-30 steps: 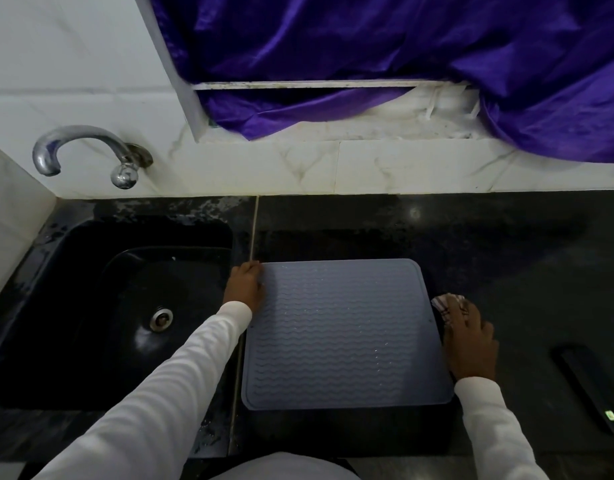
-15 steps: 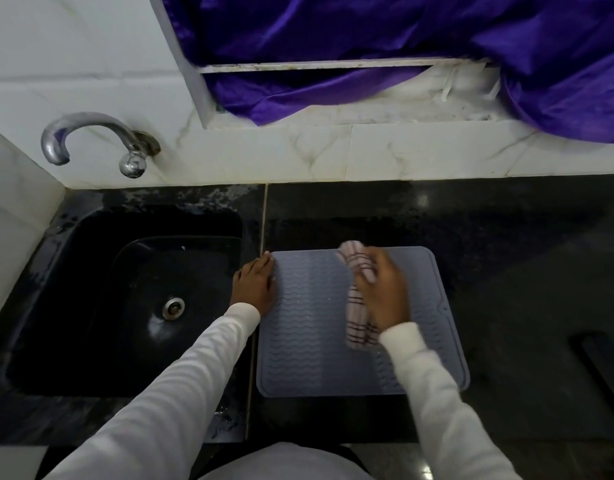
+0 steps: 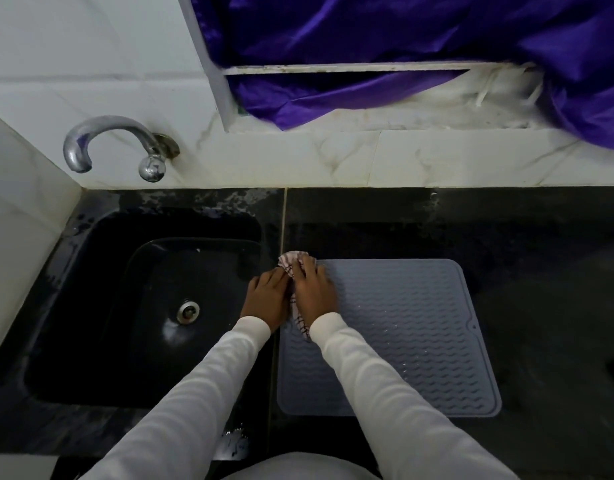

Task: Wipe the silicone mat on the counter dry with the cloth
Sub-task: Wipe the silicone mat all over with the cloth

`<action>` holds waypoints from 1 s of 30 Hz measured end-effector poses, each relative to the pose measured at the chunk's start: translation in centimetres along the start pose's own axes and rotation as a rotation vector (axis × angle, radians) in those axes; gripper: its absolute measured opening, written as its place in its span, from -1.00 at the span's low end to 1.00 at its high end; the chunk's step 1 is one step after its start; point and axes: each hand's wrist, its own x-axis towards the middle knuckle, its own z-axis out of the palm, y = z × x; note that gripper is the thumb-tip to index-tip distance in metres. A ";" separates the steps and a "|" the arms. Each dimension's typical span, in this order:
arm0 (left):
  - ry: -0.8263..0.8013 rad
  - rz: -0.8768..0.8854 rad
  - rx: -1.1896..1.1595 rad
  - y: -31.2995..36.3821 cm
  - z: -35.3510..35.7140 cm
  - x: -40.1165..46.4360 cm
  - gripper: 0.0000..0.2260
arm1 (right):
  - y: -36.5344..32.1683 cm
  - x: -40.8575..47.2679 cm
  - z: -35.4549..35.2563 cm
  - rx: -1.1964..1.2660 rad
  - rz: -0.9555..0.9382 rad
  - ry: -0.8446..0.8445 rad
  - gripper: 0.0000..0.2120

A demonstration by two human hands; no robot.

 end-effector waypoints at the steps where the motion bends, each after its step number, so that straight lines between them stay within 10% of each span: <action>1: 0.010 0.006 0.027 0.0 0.3 -0.1 -0.55 | 0.1 0.1 -0.4 0.005 -0.004 -0.017 -0.44; 30: 0.005 -0.033 -0.013 0.3 1.1 -0.3 -0.43 | 22.8 -6.3 -8.4 -0.174 0.296 0.084 -0.48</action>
